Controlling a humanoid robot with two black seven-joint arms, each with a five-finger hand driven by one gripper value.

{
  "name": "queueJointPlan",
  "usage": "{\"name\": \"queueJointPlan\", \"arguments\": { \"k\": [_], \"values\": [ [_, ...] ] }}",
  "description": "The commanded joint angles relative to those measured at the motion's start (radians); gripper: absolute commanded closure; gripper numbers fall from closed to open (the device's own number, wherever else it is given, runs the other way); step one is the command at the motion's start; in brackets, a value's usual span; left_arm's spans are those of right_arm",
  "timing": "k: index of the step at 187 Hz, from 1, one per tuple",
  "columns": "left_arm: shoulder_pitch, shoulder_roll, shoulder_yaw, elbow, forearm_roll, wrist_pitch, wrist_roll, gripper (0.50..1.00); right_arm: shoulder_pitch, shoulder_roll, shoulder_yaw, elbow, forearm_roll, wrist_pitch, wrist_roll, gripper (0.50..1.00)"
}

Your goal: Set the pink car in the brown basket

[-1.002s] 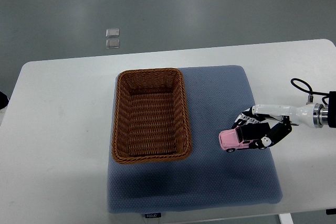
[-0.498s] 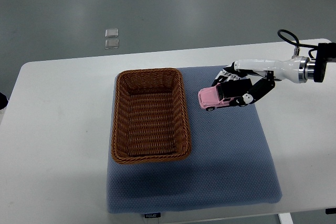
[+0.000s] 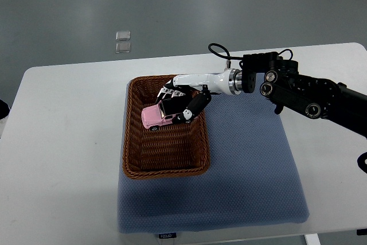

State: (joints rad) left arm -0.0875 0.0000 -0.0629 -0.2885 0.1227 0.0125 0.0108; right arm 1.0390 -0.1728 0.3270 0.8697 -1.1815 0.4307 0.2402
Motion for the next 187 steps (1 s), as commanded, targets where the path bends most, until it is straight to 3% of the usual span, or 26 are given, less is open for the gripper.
{"name": "queueJointPlan", "arguments": {
  "k": [1,54,56,57,61,72,79,99,143,187],
  "values": [
    [0.002,0.000,0.000,0.002,0.000,0.000,0.000,0.500,-0.008,0.016,-0.028,-0.029,-0.004,-0.026,0.001,1.000],
    [0.002,0.000,0.000,0.002,0.000,0.000,0.000,0.500,-0.034,0.095,-0.039,-0.101,-0.004,-0.093,0.007,1.000],
    [0.002,0.000,0.000,0.002,0.000,0.000,0.000,0.500,-0.034,0.098,-0.039,-0.101,-0.004,-0.093,0.007,0.971],
    [0.002,0.000,0.000,0.002,0.000,0.000,0.000,0.500,-0.034,0.099,-0.039,-0.103,-0.004,-0.093,0.007,0.926],
    [0.002,0.000,0.000,0.002,0.000,0.000,0.000,0.500,-0.034,0.105,-0.037,-0.103,-0.003,-0.093,0.007,0.865],
    [0.002,0.000,0.000,0.002,0.000,0.000,0.000,0.500,-0.037,0.113,-0.037,-0.103,-0.003,-0.093,0.007,0.803],
    [0.002,0.000,0.000,0.002,0.000,0.000,0.000,0.500,-0.040,0.119,-0.037,-0.107,-0.003,-0.095,0.007,0.730],
    [0.000,0.000,-0.001,0.003,0.000,0.000,0.000,0.500,-0.045,0.125,-0.036,-0.112,0.002,-0.095,0.005,0.599],
    [0.002,0.000,0.000,0.003,0.000,0.001,0.000,0.500,-0.040,0.098,0.029,-0.110,0.026,-0.095,0.004,0.591],
    [0.002,0.000,0.000,0.005,0.000,0.000,0.000,0.500,-0.134,0.044,0.443,-0.110,0.279,-0.092,0.008,0.591]
  ]
}}
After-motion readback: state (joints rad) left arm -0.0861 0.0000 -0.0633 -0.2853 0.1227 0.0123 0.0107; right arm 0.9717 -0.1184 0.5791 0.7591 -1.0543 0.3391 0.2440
